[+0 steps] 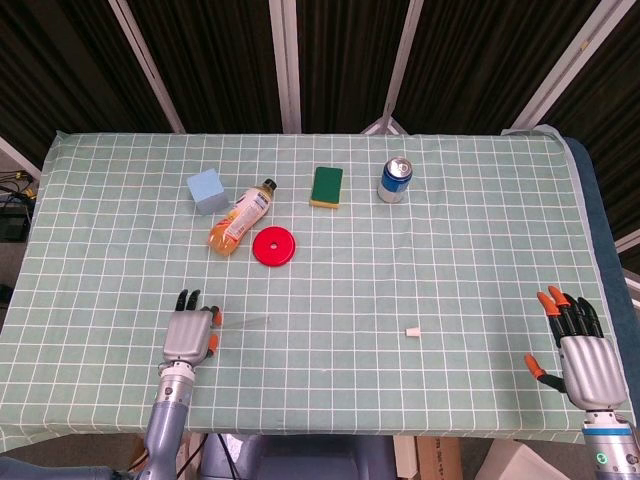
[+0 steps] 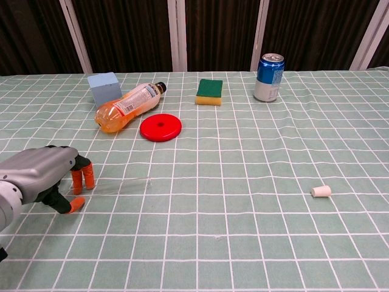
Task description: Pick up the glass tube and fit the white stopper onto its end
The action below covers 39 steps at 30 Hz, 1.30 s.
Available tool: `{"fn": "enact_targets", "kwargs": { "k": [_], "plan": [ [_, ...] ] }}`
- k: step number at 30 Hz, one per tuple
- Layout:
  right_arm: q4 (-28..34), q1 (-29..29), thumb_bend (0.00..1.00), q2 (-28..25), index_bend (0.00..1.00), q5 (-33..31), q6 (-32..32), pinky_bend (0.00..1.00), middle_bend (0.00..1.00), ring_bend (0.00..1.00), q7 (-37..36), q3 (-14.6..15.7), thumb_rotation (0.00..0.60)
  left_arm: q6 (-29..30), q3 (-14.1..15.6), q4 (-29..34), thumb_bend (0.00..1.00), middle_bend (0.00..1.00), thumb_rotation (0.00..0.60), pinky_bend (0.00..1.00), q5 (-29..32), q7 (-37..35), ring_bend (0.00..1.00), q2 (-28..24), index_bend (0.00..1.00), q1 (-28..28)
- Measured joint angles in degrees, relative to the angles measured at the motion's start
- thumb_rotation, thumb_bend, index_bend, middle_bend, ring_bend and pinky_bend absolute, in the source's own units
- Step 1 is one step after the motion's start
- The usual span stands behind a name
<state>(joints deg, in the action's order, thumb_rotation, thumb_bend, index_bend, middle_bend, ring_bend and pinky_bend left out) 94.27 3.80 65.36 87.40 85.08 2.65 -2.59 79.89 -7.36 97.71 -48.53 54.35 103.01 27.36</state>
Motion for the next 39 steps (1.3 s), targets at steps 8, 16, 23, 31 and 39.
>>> {"fn": "enact_targets", "kwargs": {
  "k": [8,16,23,31,39],
  "plan": [
    [-0.03,-0.02,0.31,-0.01,0.00,0.11,0.07,0.00,0.00,0.00,-0.22,0.01,0.600,0.18,0.26,-0.45,0.67,0.51,0.600,0.00,-4.70,-3.56,0.10,-0.62,0.49,0.18],
    [-0.01,-0.01,0.31,0.03,0.00,0.07,0.00,0.00,0.00,0.00,0.00,0.03,0.600,-0.21,-0.22,0.06,0.67,0.52,0.600,0.00,-10.35,-7.07,0.10,-4.06,0.49,0.89],
    [0.16,0.31,0.31,-0.08,0.00,0.24,-0.60,0.00,0.00,0.00,-0.38,0.12,0.600,-3.19,0.67,-1.68,0.67,0.52,0.600,0.00,-18.04,-14.26,0.11,-8.37,0.49,1.93],
    [-0.14,2.06,0.31,-0.12,0.00,1.35,-2.34,0.00,0.00,0.00,-1.31,-0.19,0.600,-7.71,1.79,-6.50,0.67,0.52,0.600,0.00,-28.49,-27.49,0.10,-15.25,0.49,4.17],
    [-0.85,5.76,0.31,1.11,0.23,1.23,-8.40,0.00,0.05,0.00,2.30,-0.29,0.600,-10.02,2.19,-15.50,0.67,0.52,0.600,0.00,-37.89,-38.18,0.10,-19.00,0.49,7.56]
  ]
}}
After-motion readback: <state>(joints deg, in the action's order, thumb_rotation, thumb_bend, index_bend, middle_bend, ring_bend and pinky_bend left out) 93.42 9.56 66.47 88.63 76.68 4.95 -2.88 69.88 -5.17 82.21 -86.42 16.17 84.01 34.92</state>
